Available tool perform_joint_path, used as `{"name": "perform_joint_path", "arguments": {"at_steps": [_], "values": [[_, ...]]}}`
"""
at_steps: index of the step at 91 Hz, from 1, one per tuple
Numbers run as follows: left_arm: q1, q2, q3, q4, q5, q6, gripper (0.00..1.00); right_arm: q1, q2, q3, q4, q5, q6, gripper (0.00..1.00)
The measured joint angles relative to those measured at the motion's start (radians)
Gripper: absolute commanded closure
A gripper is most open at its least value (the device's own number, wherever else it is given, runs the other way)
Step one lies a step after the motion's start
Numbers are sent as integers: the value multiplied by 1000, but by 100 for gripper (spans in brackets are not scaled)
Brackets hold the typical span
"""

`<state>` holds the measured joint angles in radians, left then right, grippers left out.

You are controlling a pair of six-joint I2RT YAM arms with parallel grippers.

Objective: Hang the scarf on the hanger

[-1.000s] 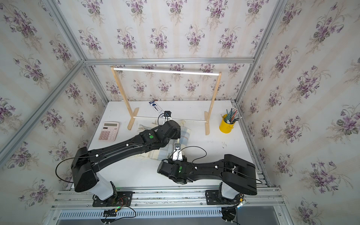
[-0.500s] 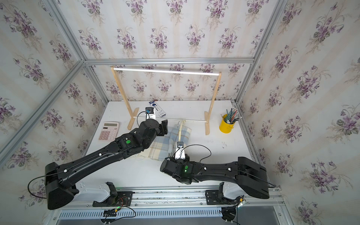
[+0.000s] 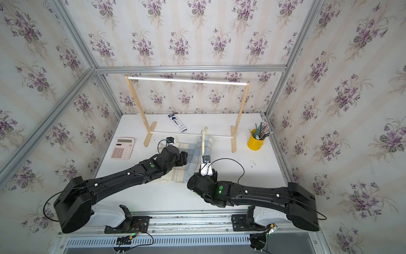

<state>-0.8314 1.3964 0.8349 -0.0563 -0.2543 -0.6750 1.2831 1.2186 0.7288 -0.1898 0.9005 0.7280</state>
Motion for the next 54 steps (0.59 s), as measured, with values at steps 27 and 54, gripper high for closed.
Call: {"name": "perform_joint_path", "arguments": {"at_steps": [27, 54], "values": [[29, -92, -76, 184, 135, -6, 23, -23, -87, 46, 73, -1, -163, 100], [85, -138, -98, 305, 237, -8, 22, -87, -128, 108, 104, -71, -296, 100]]}}
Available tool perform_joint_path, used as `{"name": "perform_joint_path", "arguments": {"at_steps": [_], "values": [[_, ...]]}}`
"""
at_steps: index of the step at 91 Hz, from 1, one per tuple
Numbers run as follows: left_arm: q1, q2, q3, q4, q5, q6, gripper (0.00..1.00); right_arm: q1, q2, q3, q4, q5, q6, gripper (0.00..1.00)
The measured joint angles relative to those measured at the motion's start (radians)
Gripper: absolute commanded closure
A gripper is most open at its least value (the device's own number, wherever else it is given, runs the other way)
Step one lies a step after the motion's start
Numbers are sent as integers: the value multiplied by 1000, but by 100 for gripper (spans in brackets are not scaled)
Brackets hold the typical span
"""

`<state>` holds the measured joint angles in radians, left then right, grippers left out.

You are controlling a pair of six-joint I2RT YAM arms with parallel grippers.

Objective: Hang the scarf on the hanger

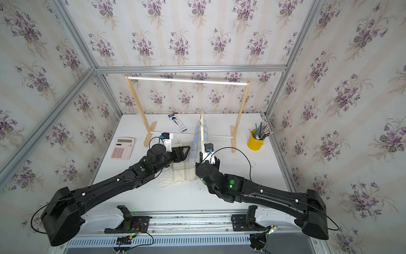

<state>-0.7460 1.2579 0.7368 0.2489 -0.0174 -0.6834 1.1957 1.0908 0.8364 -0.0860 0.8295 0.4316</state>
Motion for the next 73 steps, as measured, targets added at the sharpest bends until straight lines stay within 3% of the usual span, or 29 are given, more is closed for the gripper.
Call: {"name": "perform_joint_path", "arguments": {"at_steps": [21, 31, 49, 57, 73], "values": [[123, 168, 8, 176, 167, -63, 21, -29, 3, 40, 6, -53, -62, 100], [196, 348, -10, 388, 309, -161, 18, -37, 14, 31, 6, -76, -63, 100], [274, 660, -37, 870, 509, -446, 12, -42, 16, 19, 6, -105, -61, 100], [283, 676, -48, 961, 540, -499, 13, -46, 15, 15, 6, -111, -61, 100], [277, 571, -63, 1035, 581, -492, 13, -56, 15, 9, 6, -117, -57, 100]]}}
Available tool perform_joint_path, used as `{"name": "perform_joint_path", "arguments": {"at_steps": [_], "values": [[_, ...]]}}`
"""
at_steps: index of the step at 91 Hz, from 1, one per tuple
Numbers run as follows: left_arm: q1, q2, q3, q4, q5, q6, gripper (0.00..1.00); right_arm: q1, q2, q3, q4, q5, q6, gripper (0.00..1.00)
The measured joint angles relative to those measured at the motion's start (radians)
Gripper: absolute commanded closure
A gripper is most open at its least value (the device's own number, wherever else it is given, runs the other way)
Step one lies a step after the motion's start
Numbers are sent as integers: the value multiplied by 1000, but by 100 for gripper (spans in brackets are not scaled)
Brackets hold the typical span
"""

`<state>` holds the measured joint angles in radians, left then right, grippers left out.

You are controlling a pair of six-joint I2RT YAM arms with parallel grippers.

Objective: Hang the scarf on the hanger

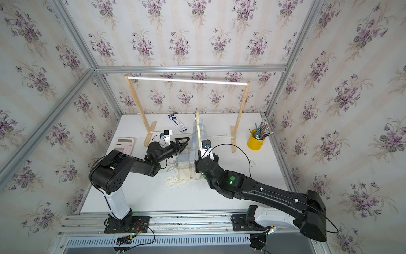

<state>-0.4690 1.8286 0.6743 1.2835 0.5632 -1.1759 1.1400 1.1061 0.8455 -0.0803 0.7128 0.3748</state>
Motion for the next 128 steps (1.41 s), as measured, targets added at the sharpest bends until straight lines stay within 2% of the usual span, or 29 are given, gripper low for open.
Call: {"name": "perform_joint_path", "arguments": {"at_steps": [14, 50, 86, 110, 122, 128], "values": [[-14, -36, 16, -30, 5, 45, 13, -2, 1, -4, 0, -7, 1, 100], [-42, 75, 109, -143, -1, 105, 12, -2, -6, -4, 0, -25, 14, 100], [-72, 206, 150, 6, 35, 51, 13, -3, -5, -6, 0, -29, 19, 100], [-79, 205, 142, 77, 39, 36, 12, -3, 7, -6, 0, -29, 23, 100], [-96, 178, 132, 89, 39, 39, 21, -3, 19, -6, 0, -32, 23, 100], [-101, 171, 130, 97, 39, 42, 35, -3, 23, -5, 0, -34, 23, 100]]}}
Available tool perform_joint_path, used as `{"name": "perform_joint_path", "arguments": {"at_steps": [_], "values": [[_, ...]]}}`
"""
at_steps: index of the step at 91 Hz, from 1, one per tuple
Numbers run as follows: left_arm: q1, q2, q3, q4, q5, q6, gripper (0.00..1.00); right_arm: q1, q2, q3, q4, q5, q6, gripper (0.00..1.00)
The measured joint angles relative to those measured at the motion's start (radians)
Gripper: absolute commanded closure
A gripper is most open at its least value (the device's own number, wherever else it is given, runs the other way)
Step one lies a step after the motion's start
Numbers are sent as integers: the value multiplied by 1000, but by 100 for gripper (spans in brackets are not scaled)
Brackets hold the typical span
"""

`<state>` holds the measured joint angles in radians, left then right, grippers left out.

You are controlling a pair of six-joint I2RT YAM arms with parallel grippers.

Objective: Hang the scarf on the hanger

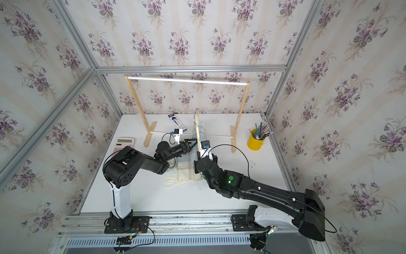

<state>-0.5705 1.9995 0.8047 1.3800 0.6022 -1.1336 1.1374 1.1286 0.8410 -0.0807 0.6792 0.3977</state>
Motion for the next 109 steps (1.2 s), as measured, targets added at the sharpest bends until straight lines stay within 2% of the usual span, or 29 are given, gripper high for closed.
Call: {"name": "perform_joint_path", "arguments": {"at_steps": [10, 21, 34, 62, 84, 109], "values": [[-5, -2, -5, 5, 0, 4, 56, 0, 2, 0, 0, -4, 4, 100], [-5, -9, -15, 5, -1, 6, 72, -2, 0, 0, 0, -6, 4, 100], [-5, -34, -27, 5, -4, 10, 100, -5, -11, -1, 0, -5, 4, 100], [5, -190, -13, -72, -3, 6, 100, -26, -85, -71, 3, 1, 42, 100], [2, -394, 87, -363, -6, 93, 100, -56, -192, -182, 64, -25, 101, 100], [-15, -510, 167, -701, -46, 225, 100, -85, -290, -339, 219, -101, 146, 100]]}}
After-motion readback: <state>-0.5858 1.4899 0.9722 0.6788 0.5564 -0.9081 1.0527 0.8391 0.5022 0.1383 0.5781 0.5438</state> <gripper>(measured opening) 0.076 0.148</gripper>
